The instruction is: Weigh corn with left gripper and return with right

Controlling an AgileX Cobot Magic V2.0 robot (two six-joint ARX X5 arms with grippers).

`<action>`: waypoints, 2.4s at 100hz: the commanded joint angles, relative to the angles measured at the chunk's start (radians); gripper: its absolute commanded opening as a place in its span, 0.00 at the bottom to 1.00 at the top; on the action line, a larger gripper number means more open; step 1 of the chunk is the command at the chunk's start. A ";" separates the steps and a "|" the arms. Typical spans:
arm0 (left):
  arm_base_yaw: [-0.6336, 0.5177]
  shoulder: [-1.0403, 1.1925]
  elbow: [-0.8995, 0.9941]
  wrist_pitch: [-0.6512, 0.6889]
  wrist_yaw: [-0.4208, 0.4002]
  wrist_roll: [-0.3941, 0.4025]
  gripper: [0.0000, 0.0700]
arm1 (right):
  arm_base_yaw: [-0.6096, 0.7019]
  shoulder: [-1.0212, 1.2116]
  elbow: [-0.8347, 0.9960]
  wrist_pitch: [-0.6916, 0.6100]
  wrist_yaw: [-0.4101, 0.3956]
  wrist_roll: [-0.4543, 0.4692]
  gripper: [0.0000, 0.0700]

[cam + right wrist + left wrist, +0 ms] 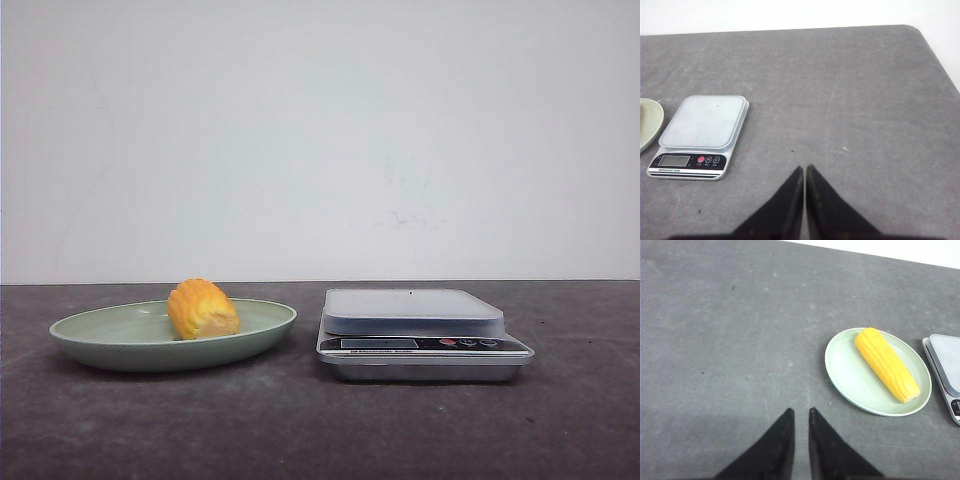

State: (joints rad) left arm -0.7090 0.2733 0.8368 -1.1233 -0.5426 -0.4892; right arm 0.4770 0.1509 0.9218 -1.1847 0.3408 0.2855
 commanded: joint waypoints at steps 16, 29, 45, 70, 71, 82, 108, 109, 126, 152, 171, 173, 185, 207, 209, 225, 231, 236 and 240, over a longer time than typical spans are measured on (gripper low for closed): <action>-0.005 -0.002 0.008 0.009 0.003 0.003 0.00 | 0.004 -0.003 0.010 0.011 0.000 0.011 0.00; -0.005 -0.002 0.008 0.009 0.004 0.002 0.00 | 0.004 -0.003 0.010 0.011 0.000 0.011 0.00; 0.032 -0.007 0.007 0.010 -0.003 0.003 0.00 | 0.004 -0.003 0.009 0.011 0.000 0.011 0.00; 0.360 -0.068 -0.061 0.282 0.079 0.152 0.00 | 0.004 -0.003 0.010 0.011 0.001 0.011 0.00; 0.375 -0.074 -0.071 0.300 0.097 0.166 0.00 | 0.004 -0.003 0.010 0.011 0.001 0.011 0.00; 0.512 -0.154 -0.203 0.510 0.298 0.277 0.00 | 0.004 -0.003 0.010 0.011 0.000 0.011 0.00; 0.653 -0.270 -0.578 0.803 0.460 0.299 0.00 | 0.004 -0.003 0.010 0.013 0.000 0.011 0.00; 0.654 -0.270 -0.584 0.806 0.461 0.300 0.00 | 0.004 -0.003 0.010 0.013 0.000 0.011 0.00; 0.658 -0.270 -0.735 0.891 0.476 0.301 0.00 | 0.004 -0.003 0.010 0.020 0.001 0.011 0.00; 0.660 -0.270 -0.799 0.880 0.476 0.317 0.00 | 0.005 -0.003 0.010 0.032 0.001 0.011 0.00; 0.659 -0.270 -0.799 0.878 0.476 0.317 0.00 | 0.005 -0.003 0.010 0.032 0.001 0.011 0.00; 0.659 -0.270 -0.799 0.879 0.475 0.317 0.00 | 0.005 -0.003 0.010 0.032 0.001 0.011 0.00; 0.659 -0.270 -0.799 0.878 0.475 0.317 0.00 | 0.005 -0.003 0.010 0.032 0.001 0.011 0.00; 0.659 -0.270 -0.799 0.878 0.475 0.317 0.00 | 0.005 -0.003 0.010 0.032 0.001 0.011 0.00; 0.659 -0.270 -0.799 0.878 0.476 0.317 0.00 | 0.005 -0.003 0.010 0.032 0.001 0.011 0.00; 0.659 -0.270 -0.799 0.878 0.475 0.317 0.00 | 0.005 -0.003 0.010 0.032 0.001 0.011 0.00; 0.659 -0.270 -0.799 0.878 0.475 0.317 0.00 | 0.005 -0.003 0.010 0.032 0.001 0.011 0.00; 0.659 -0.270 -0.799 0.878 0.476 0.317 0.00 | 0.005 -0.003 0.010 0.034 0.004 0.011 0.00; 0.659 -0.270 -0.799 0.878 0.475 0.317 0.00 | 0.005 -0.003 0.010 0.039 0.005 0.005 0.00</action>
State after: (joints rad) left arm -0.0505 0.0048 0.0536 -0.2405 -0.0692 -0.1822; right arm 0.4770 0.1501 0.9218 -1.1629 0.3420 0.2859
